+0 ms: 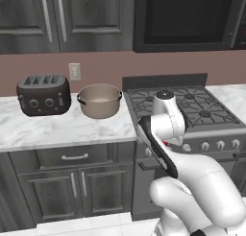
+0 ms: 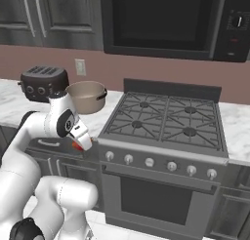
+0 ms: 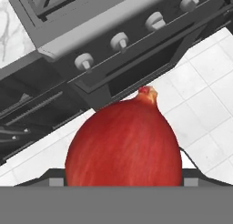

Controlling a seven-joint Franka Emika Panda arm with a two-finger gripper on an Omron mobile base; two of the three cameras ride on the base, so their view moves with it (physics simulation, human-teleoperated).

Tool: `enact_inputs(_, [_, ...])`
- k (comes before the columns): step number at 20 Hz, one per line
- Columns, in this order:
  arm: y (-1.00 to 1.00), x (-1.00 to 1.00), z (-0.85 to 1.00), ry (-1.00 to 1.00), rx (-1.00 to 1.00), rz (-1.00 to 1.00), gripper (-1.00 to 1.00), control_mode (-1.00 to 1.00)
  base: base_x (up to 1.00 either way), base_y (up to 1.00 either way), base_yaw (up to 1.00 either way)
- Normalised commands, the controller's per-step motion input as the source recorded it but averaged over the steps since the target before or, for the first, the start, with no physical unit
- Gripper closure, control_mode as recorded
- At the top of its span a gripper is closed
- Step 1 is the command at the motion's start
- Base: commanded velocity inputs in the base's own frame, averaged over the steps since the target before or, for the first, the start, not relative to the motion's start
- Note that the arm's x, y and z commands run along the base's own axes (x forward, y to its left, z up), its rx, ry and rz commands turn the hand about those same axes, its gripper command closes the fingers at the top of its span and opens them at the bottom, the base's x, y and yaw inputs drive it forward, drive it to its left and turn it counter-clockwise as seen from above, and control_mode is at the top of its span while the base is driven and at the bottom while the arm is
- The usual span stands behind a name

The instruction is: Turn on the sink faucet. Then move the onion from the counter to the sink. Turn off the sink. Move the vegetable from the sink to the pot next to the stove. Finally move the pot to the front left burner.

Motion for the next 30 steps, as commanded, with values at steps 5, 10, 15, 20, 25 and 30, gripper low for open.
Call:
enact_inputs(5, [0.00,0.00,0.00,0.00,0.00,0.00,1.00,1.00,0.28,-0.19,0.00])
enact_inputs(10, [0.00,0.00,0.00,0.00,0.00,0.00,1.00,1.00,0.28,-0.16,0.00])
enact_inputs(15, [0.00,0.00,0.00,0.00,0.00,0.00,1.00,1.00,0.32,-0.18,0.00])
enact_inputs(20, [0.00,0.00,0.00,0.00,0.00,0.00,1.00,1.00,0.28,-0.14,0.00])
enact_inputs(25, [0.00,0.00,0.00,0.00,0.00,0.00,1.00,1.00,0.23,-0.12,0.00])
enact_inputs(30, [0.00,0.00,0.00,0.00,0.00,0.00,1.00,1.00,0.13,-0.05,0.00])
